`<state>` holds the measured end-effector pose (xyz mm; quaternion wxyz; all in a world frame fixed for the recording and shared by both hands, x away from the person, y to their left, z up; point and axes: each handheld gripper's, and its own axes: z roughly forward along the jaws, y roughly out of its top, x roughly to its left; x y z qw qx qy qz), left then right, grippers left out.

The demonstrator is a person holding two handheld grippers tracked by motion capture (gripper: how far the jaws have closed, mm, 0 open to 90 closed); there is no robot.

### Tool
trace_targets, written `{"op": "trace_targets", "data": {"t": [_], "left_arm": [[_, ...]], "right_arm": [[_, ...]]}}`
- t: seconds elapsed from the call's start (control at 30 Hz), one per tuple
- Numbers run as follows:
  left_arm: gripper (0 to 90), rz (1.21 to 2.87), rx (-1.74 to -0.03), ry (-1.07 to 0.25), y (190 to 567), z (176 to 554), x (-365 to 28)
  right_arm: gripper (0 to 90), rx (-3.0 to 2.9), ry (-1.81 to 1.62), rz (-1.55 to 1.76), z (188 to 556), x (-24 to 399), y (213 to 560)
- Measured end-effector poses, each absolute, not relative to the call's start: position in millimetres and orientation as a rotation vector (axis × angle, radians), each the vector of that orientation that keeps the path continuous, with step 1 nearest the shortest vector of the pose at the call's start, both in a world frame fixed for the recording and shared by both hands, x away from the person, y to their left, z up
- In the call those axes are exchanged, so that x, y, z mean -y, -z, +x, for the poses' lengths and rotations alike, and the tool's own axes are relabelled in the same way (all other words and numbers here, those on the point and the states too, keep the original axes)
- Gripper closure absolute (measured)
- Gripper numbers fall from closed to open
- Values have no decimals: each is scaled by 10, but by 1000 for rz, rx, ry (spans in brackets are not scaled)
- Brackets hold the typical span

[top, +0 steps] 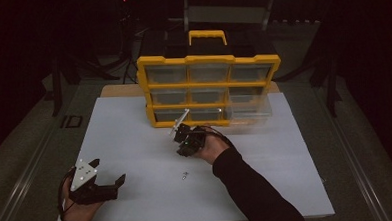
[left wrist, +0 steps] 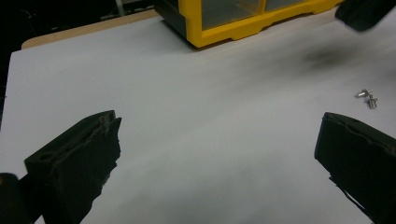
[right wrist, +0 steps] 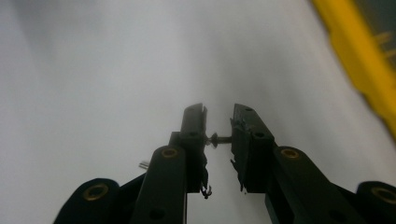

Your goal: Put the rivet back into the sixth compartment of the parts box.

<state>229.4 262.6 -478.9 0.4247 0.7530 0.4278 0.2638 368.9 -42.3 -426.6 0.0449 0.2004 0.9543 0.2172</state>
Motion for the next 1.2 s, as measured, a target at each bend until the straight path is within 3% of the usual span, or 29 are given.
{"op": "trace_targets", "data": {"t": [0.57,1.2], "left_arm": [[8,1874,-1088,-670,4791,2300,-2636],[8,1840,-1101,-673,4785,2297,-2654]], "right_arm": [[747,-2798,-697,693,4050,800,3610],[747,-2706,-724,773,4176,1327,3082]]}}
